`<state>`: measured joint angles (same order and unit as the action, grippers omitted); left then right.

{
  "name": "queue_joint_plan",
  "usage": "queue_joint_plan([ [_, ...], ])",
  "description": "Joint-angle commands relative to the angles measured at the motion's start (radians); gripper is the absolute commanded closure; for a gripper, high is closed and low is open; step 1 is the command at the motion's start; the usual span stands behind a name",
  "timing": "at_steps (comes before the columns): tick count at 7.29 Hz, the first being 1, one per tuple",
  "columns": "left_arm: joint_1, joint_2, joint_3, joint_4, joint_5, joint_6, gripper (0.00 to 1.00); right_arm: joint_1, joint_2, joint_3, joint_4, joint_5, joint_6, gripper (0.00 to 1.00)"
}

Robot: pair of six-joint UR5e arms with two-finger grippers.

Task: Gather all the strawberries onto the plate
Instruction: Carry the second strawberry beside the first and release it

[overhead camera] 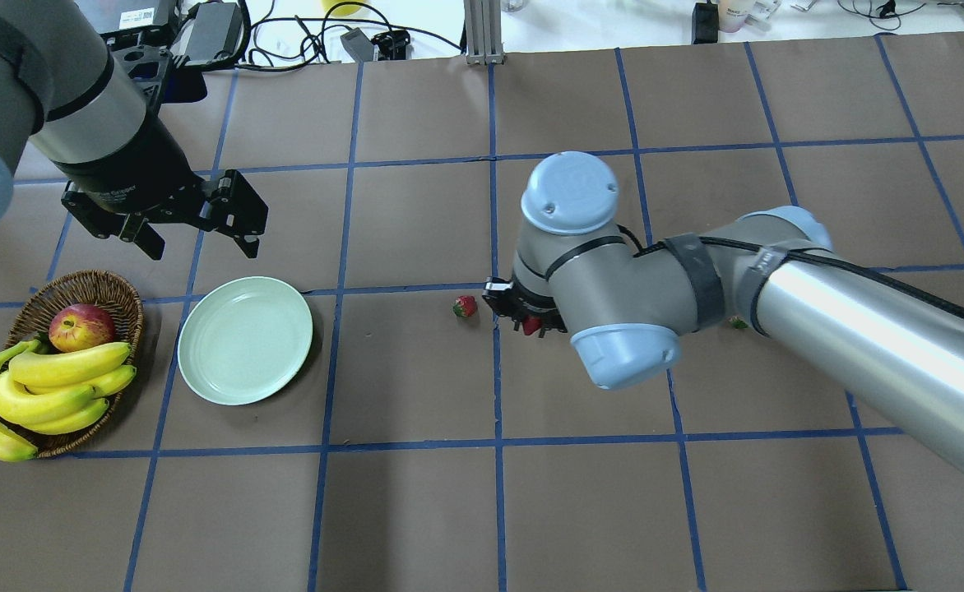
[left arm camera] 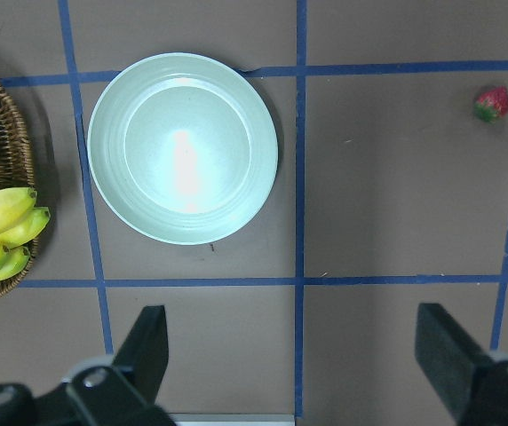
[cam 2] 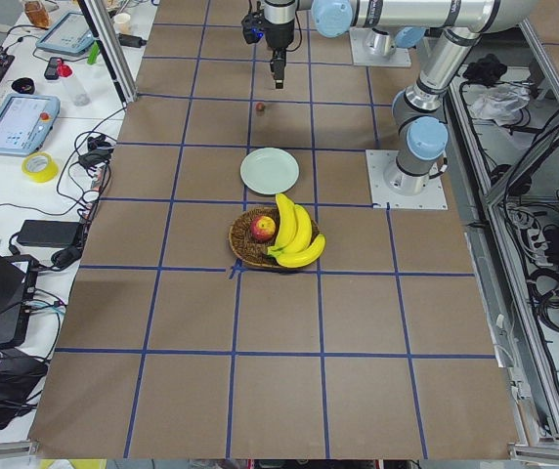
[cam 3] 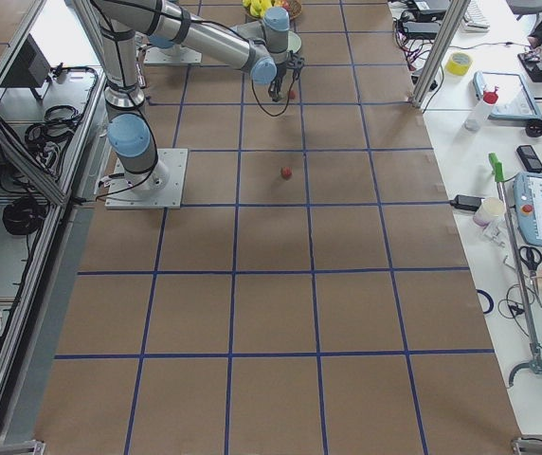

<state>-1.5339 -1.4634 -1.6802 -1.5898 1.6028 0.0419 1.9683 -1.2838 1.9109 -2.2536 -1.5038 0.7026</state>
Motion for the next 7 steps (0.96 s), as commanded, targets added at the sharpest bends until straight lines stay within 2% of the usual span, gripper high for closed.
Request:
queue_joint_plan([
  [1, 0.0, 0.0, 0.0, -0.001, 0.0, 0.001, 0.0, 0.116, 0.087, -0.085, -0.01, 0.001, 0.159, 1.0],
  [5, 0.0, 0.0, -0.001, -0.001, 0.002, 0.001, 0.0, 0.17, 0.13, -0.108, -0.07, 0.005, 0.239, 1.0],
  [7, 0.001, 0.0, -0.001, -0.002, 0.006, 0.001, 0.0, 0.17, 0.17, -0.11, -0.168, 0.023, 0.284, 1.0],
])
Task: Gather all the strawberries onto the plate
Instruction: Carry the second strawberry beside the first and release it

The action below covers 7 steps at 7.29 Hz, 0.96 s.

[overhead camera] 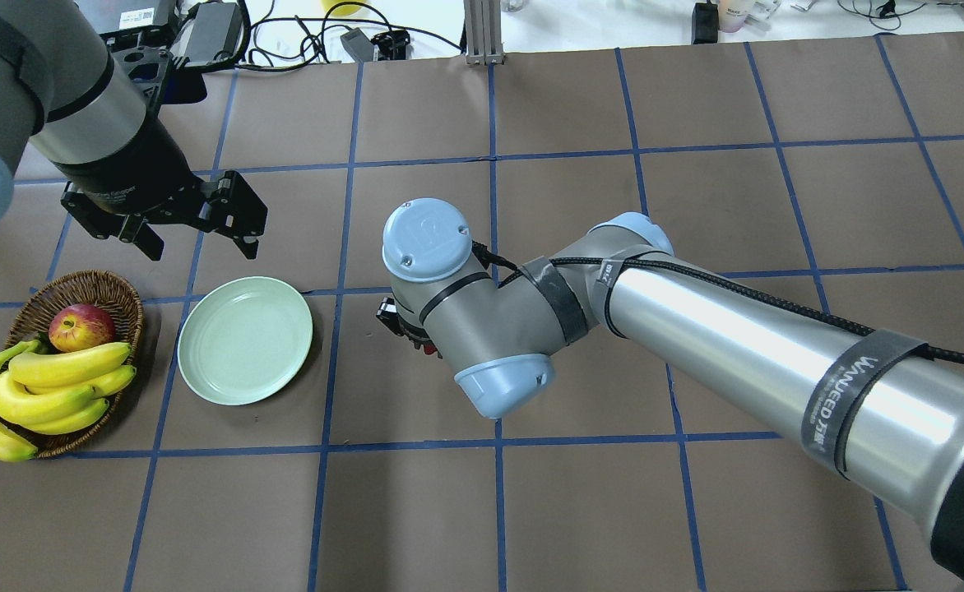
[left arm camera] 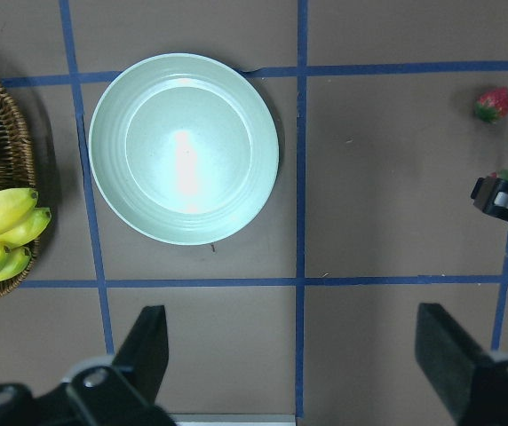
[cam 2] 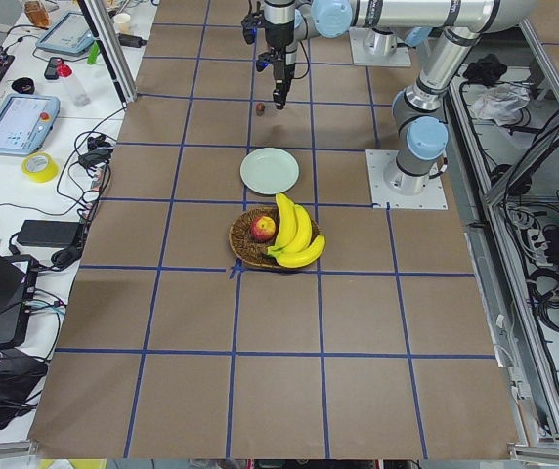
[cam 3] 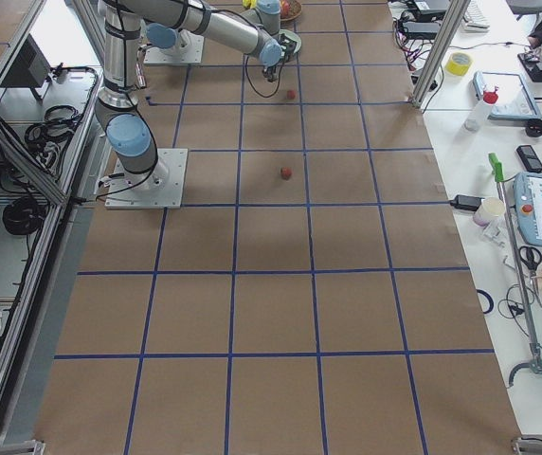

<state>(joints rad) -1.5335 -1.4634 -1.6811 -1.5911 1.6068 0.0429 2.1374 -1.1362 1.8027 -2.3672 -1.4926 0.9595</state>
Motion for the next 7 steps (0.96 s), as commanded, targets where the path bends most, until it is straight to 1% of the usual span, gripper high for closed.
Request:
queue_joint_plan([
  [1, 0.0, 0.0, 0.0, -0.001, 0.002, 0.0, 0.0, 0.001, 0.024, -0.002, -0.059, 0.012, 0.027, 1.0],
  [2, 0.0, 0.0, 0.0, -0.001, 0.002, -0.002, 0.0, 0.001, 0.033, 0.0, -0.061, -0.003, 0.027, 1.0],
  [3, 0.001, 0.0, 0.0, -0.001, 0.001, -0.002, 0.0, 0.001, 0.048, 0.001, -0.061, -0.008, 0.025, 0.89],
  [4, 0.001, 0.0, 0.0, -0.001, 0.002, 0.0, 0.0, 0.001, 0.058, 0.006, -0.06, -0.033, 0.024, 0.67],
  [5, 0.001, 0.0, 0.0, -0.003, 0.002, 0.0, 0.0, 0.001, 0.058, 0.001, -0.06, -0.035, 0.027, 0.21],
  [6, 0.003, 0.0, 0.0, -0.003, 0.002, 0.0, 0.0, 0.001, 0.052, 0.007, -0.049, -0.026, 0.019, 0.0],
  [7, 0.004, 0.0, 0.0, -0.001, 0.002, 0.0, 0.0, 0.001, 0.047, -0.009, -0.046, -0.023, 0.015, 0.0],
])
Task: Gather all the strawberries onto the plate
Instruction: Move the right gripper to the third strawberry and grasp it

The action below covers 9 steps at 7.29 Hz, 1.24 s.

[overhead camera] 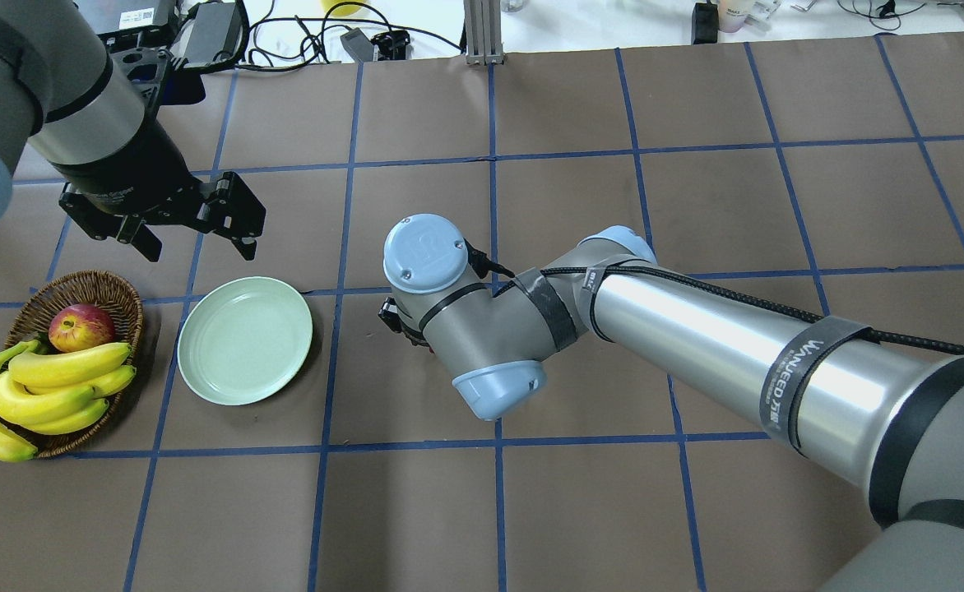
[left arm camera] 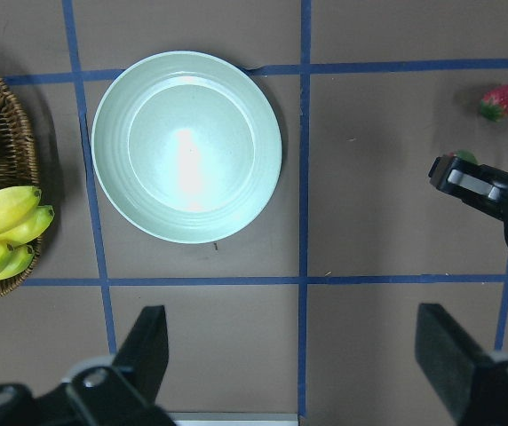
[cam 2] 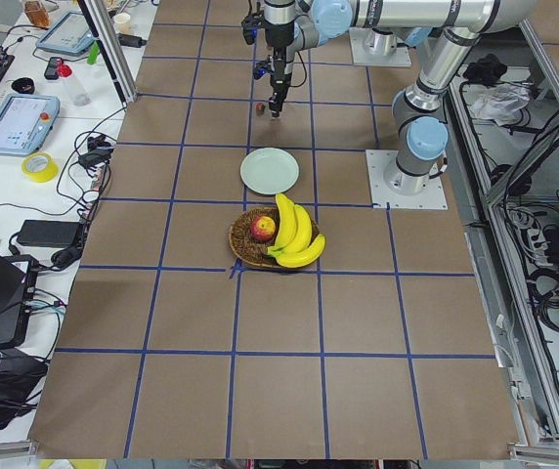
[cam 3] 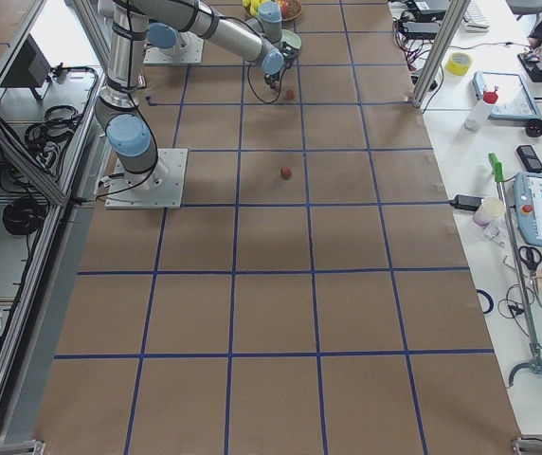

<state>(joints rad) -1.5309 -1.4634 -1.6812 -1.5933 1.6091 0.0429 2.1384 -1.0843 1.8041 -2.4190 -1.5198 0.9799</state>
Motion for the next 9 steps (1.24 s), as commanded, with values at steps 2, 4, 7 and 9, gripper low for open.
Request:
queue_joint_plan([
  [2, 0.001, 0.0, 0.0, 0.001, 0.0, 0.0, 0.0, -0.037, -0.101, -0.02, 0.185, -0.016, -0.144, 0.0],
  [4, 0.001, 0.0, 0.0, 0.001, 0.0, 0.0, 0.0, -0.189, -0.262, 0.027, 0.364, -0.112, -0.328, 0.0],
  [7, 0.001, 0.0, 0.0, 0.001, 0.0, 0.0, 0.0, -0.508, -0.307, 0.179, 0.284, -0.108, -0.759, 0.0],
  [9, 0.005, 0.0, 0.0, 0.001, 0.0, 0.002, 0.0, -0.703, -0.307, 0.234, 0.236, -0.094, -0.961, 0.0],
])
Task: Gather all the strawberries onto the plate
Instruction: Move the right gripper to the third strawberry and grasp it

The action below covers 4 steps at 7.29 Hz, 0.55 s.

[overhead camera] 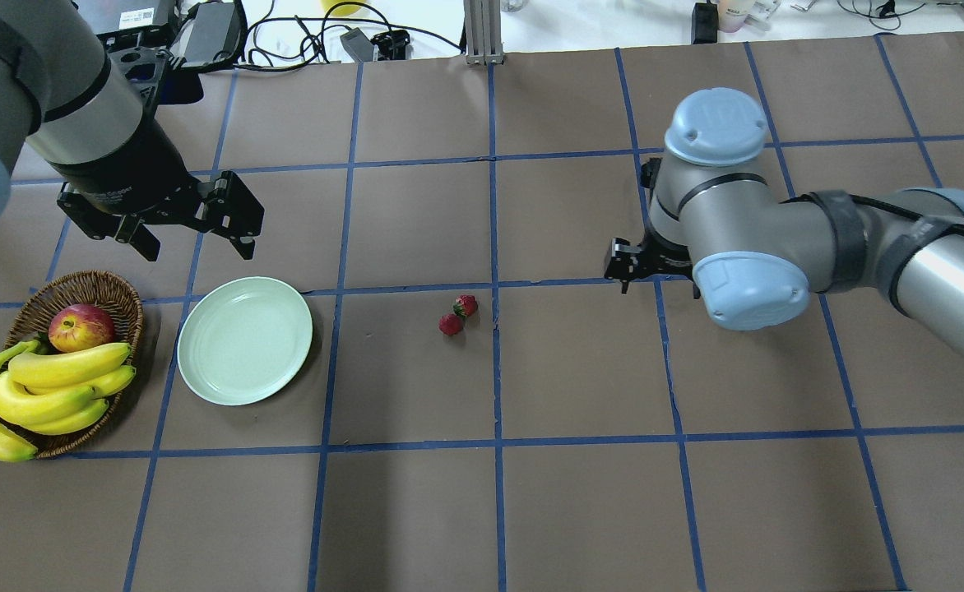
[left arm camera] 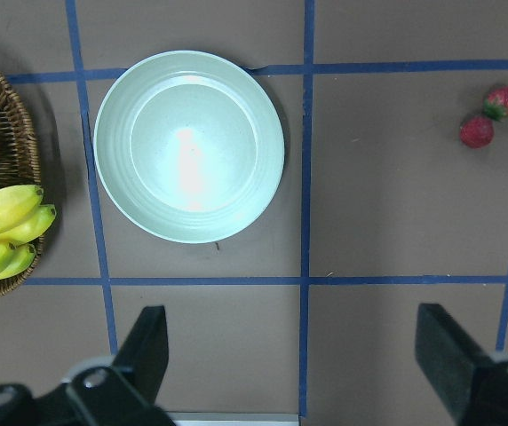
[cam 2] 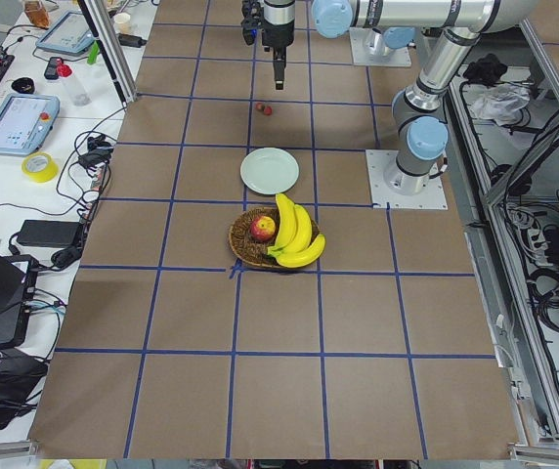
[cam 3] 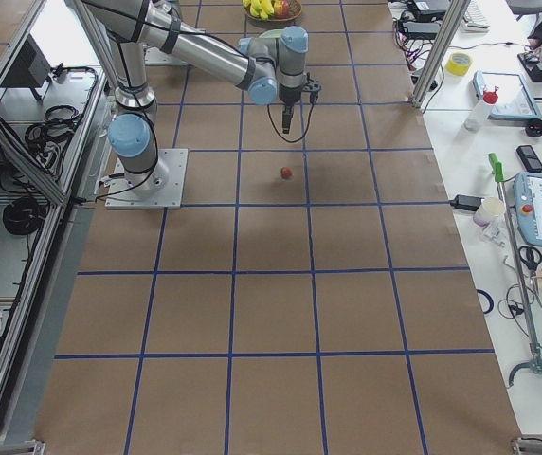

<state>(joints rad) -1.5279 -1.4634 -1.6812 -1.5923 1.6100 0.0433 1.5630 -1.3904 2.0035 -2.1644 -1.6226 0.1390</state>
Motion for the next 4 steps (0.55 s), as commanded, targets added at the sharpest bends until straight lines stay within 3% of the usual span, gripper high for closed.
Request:
queue_joint_plan([
  [1, 0.0, 0.0, 0.0, 0.0, -0.001, 0.0, 0.0, -0.211, -0.001, 0.069, -0.037, 0.056, -0.225, 0.0],
  [2, 0.002, 0.0, 0.0, 0.005, -0.005, -0.002, 0.0, -0.254, 0.008, 0.101, -0.082, 0.103, -0.26, 0.0],
  [4, 0.0, 0.0, 0.0, 0.002, -0.002, 0.0, 0.0, -0.258, 0.037, 0.136, -0.166, 0.102, -0.262, 0.01],
])
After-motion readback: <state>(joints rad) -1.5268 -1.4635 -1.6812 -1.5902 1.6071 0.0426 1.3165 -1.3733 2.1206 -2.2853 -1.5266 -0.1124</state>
